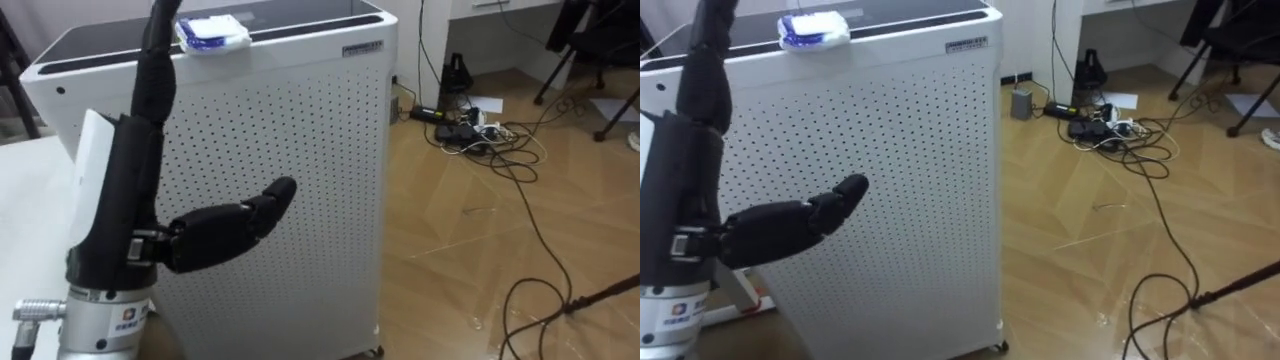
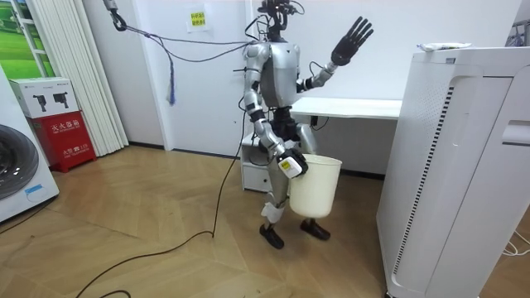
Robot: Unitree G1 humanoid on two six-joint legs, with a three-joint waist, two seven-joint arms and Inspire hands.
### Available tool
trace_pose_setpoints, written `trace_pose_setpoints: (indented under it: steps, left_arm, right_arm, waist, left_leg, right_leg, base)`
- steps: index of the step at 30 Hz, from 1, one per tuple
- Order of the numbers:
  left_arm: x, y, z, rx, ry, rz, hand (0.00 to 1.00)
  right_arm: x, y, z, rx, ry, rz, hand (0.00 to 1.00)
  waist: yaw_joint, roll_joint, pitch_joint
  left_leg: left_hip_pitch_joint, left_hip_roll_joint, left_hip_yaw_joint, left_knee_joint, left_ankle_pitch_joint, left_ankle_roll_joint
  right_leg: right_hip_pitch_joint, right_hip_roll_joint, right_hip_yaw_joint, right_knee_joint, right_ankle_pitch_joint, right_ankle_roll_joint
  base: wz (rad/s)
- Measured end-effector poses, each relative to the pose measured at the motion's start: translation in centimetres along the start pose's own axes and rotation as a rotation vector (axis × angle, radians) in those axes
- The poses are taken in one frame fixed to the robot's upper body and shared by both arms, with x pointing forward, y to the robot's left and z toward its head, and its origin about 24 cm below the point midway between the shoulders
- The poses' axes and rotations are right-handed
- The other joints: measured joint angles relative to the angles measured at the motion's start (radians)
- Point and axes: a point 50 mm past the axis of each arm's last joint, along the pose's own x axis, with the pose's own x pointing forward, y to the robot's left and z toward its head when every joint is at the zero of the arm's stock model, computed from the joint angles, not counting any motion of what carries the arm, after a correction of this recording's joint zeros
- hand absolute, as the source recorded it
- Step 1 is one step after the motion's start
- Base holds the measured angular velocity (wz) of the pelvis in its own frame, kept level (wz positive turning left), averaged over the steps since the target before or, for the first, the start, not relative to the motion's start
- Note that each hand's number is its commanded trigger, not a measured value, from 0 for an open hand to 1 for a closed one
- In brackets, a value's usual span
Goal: Pick garbage
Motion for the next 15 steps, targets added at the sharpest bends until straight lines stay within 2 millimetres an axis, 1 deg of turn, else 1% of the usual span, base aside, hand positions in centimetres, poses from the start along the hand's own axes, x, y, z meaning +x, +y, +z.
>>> trace_pose_setpoints:
  steps: [2, 3, 4, 5, 6, 7, 8, 9, 10, 11, 12, 13, 14, 15]
  left_arm:
    - [-0.1, 0.0, 0.0, -0.001, 0.005, 0.000, 0.00]
    - [-0.1, -0.1, 0.0, -0.003, 0.006, -0.002, 0.00]
    - [-0.1, -0.1, 0.0, 0.000, 0.002, -0.007, 0.00]
    - [-0.1, 0.0, 0.0, 0.005, -0.001, -0.011, 0.00]
    - [-0.1, 0.0, 0.0, 0.009, -0.002, -0.010, 0.00]
    - [0.1, 0.0, 0.1, 0.009, -0.011, -0.007, 0.00]
    - [0.3, 0.0, 0.1, 0.012, -0.024, -0.002, 0.00]
    - [0.3, 0.0, 0.2, 0.018, -0.031, -0.003, 0.00]
    - [0.4, -0.1, 0.3, 0.039, -0.046, -0.012, 0.00]
    - [0.4, -0.1, 0.3, 0.056, -0.058, -0.022, 0.00]
    - [0.5, -0.1, 0.4, 0.069, -0.065, -0.024, 0.00]
    - [0.7, -0.1, 0.5, 0.076, -0.080, -0.013, 0.00]
    - [1.0, 0.0, 0.6, 0.087, -0.096, 0.006, 0.00]
    - [1.1, 0.0, 0.6, 0.087, -0.103, 0.013, 0.00]
  right_arm:
    - [-0.1, 0.0, -0.2, 0.008, 0.001, -0.006, 1.00]
    - [-0.1, -0.1, -0.1, 0.007, 0.000, -0.010, 1.00]
    - [-0.1, -0.2, -0.1, 0.009, -0.001, -0.023, 1.00]
    - [-0.1, -0.2, -0.1, 0.006, -0.003, -0.026, 1.00]
    - [-0.1, -0.2, 0.0, 0.005, -0.005, -0.026, 1.00]
    - [-0.1, -0.3, 0.3, -0.001, -0.015, -0.026, 1.00]
    - [-0.1, -0.4, 0.6, -0.012, -0.026, -0.028, 1.00]
    - [-0.1, -0.4, 0.7, -0.015, -0.028, -0.029, 1.00]
    - [-0.1, -0.3, 0.6, -0.012, -0.027, -0.031, 1.00]
    - [-0.1, -0.1, 0.5, -0.009, -0.031, -0.028, 1.00]
    - [-0.1, 0.0, 0.6, -0.011, -0.038, -0.029, 1.00]
    - [0.0, 0.1, 1.1, -0.018, -0.058, -0.027, 1.00]
    - [0.1, 0.3, 1.7, -0.026, -0.085, -0.018, 1.00]
    - [0.0, 0.4, 1.9, -0.030, -0.096, -0.013, 1.00]
  waist:
    - [-0.001, -0.022, -0.0011]
    - [-0.001, -0.023, -0.0013]
    - [-0.001, -0.023, -0.0036]
    - [-0.002, -0.031, -0.0071]
    - [-0.001, -0.035, -0.0078]
    - [0.003, -0.043, -0.0073]
    - [0.003, -0.039, -0.0054]
    - [0.003, -0.041, -0.0022]
    - [0.003, -0.029, -0.0043]
    - [0.003, -0.018, -0.0050]
    - [0.000, -0.009, -0.0026]
    - [-0.002, 0.005, 0.0006]
    - [-0.006, 0.011, 0.0050]
    - [-0.009, 0.010, 0.0092]
  left_leg:
    - [-0.001, -0.009, 0.022, 0.020, 0.005, 0.008]
    - [-0.005, -0.013, 0.021, 0.033, 0.008, 0.017]
    - [-0.012, -0.023, 0.021, 0.067, 0.000, 0.049]
    - [-0.006, -0.044, 0.026, 0.091, -0.032, 0.069]
    - [0.000, -0.058, 0.028, 0.101, -0.049, 0.077]
    - [0.011, -0.089, 0.033, 0.124, -0.085, 0.092]
    - [0.015, -0.105, 0.040, 0.153, -0.115, 0.101]
    - [0.019, -0.108, 0.050, 0.168, -0.125, 0.113]
    - [0.037, -0.114, 0.056, 0.192, -0.154, 0.125]
    - [0.065, -0.116, 0.055, 0.195, -0.178, 0.132]
    - [0.079, -0.116, 0.049, 0.194, -0.187, 0.135]
    - [0.102, -0.114, 0.042, 0.183, -0.199, 0.139]
    - [0.120, -0.114, 0.042, 0.164, -0.201, 0.140]
    - [0.130, -0.113, 0.042, 0.153, -0.201, 0.140]
  right_leg:
    - [0.013, -0.022, -0.015, -0.001, -0.019, 0.024]
    - [0.018, -0.026, -0.016, 0.000, -0.026, 0.025]
    - [0.032, -0.036, -0.021, 0.003, -0.041, 0.027]
    - [0.049, -0.060, -0.027, 0.016, -0.061, 0.040]
    - [0.058, -0.076, -0.031, 0.027, -0.073, 0.047]
    - [0.062, -0.114, -0.044, 0.078, -0.100, 0.068]
    - [0.037, -0.145, -0.071, 0.195, -0.103, 0.078]
    - [0.015, -0.163, -0.076, 0.261, -0.093, 0.076]
    - [-0.018, -0.190, -0.072, 0.367, -0.052, 0.088]
    - [-0.039, -0.197, -0.056, 0.441, -0.002, 0.089]
    - [-0.043, -0.197, -0.054, 0.465, 0.017, 0.091]
    - [-0.064, -0.200, -0.051, 0.472, 0.013, 0.096]
    - [-0.102, -0.200, -0.054, 0.460, -0.008, 0.098]
    - [-0.118, -0.197, -0.054, 0.438, -0.016, 0.098]
  base:
    - [0.10]
    - [0.18]
    - [0.21]
    - [0.21]
    - [0.14]
    - [0.07]
    - [0.08]
    - [0.15]
    - [0.09]
    - [0.07]
    - [0.00]
    - [0.00]
    - [0.00]
    - [0.09]
